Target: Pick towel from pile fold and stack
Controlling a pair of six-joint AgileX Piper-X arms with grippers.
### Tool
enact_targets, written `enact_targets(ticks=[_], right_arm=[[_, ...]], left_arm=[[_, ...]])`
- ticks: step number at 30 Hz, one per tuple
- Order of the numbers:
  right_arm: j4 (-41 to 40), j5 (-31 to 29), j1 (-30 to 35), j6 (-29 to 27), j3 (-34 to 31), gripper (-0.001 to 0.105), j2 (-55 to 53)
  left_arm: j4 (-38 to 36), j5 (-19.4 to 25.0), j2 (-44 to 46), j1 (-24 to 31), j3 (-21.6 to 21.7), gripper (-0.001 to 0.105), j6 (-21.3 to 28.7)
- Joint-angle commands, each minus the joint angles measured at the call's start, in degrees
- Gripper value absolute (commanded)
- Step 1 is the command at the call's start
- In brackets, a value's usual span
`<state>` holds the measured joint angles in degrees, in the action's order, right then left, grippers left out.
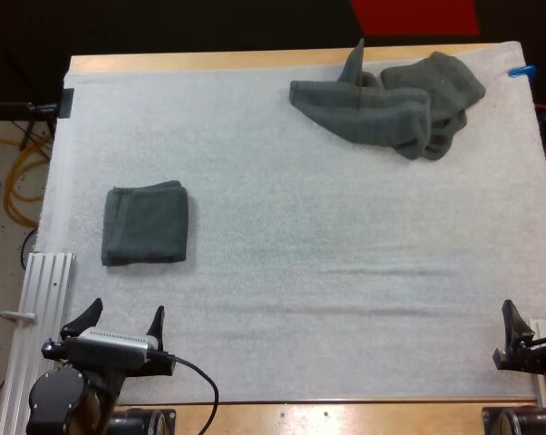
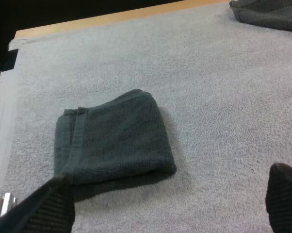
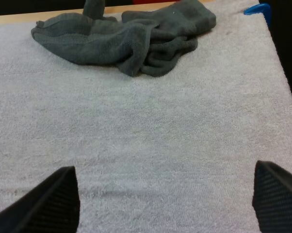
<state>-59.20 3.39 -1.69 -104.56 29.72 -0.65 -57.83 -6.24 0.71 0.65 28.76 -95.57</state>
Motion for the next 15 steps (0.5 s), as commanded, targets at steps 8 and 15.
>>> enact_targets(ticks=[8, 15], right_arm=[[0.70, 0.33, 0.09, -0.24, 0.31, 0.071, -2.12], [1.67, -0.20, 0.09, 0.13, 0.31, 0.071, -2.07]], left_arm=[[0.48, 0.01, 7.91, -0.09, 0.26, 0.077, -0.92], [1.94, -6.02, 2.98, -2.41, 1.55, 0.077, -0.98]])
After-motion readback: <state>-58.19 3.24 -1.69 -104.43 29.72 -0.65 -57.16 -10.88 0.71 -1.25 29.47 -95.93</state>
